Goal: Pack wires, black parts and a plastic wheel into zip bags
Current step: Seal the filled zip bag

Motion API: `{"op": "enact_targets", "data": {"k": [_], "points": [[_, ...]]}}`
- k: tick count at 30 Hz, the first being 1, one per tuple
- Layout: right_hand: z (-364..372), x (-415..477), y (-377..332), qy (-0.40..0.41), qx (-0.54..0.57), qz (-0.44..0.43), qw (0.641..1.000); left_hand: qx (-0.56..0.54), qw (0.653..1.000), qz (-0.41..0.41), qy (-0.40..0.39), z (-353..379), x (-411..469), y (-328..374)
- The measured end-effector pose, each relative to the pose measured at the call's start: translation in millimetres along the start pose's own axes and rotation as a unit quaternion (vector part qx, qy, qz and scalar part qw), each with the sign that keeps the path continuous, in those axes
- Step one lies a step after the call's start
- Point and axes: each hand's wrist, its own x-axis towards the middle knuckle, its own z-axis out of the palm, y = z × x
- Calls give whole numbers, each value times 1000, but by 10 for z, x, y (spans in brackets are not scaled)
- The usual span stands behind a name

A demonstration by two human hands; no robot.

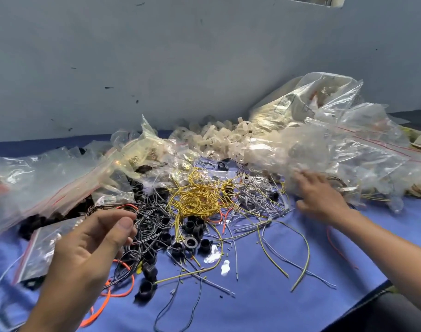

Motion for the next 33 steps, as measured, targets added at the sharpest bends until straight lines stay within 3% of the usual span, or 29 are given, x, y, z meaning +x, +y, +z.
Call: {"op": "enact_targets", "data": {"k": [5, 9, 12, 16, 18, 21, 24, 26, 31, 33], "points": [[-19, 133, 233, -16, 95, 144, 985, -33, 999, -41, -4, 130, -74, 268], [-112, 134, 74, -17, 106, 165, 980, 14, 996, -86, -2, 104, -89, 128], [-48, -176, -180, 89, 128, 127, 980, 93, 990, -100, 29, 16, -61, -82], [276, -663, -641, 231, 315, 94, 916, 196, 973, -83, 87, -52, 226, -249], [366, -696, -665, 205, 382, 106, 895, 274, 947, -74, 148, -156, 533, -346], [433, -632, -631, 169, 426, 160, 874, 427, 877, -111, 193, -378, 1030, -493], [494, -576, -613, 145, 430, 186, 871, 583, 785, -187, 93, -692, 1380, -667], [460, -581, -635, 134, 425, 187, 876, 639, 745, -186, 46, -842, 1469, -726], [403, -640, -652, 111, 385, 166, 901, 600, 778, -112, 151, -946, 1481, -705], [364, -650, -647, 115, 367, 154, 910, 592, 788, -129, 107, -977, 1512, -669]]}}
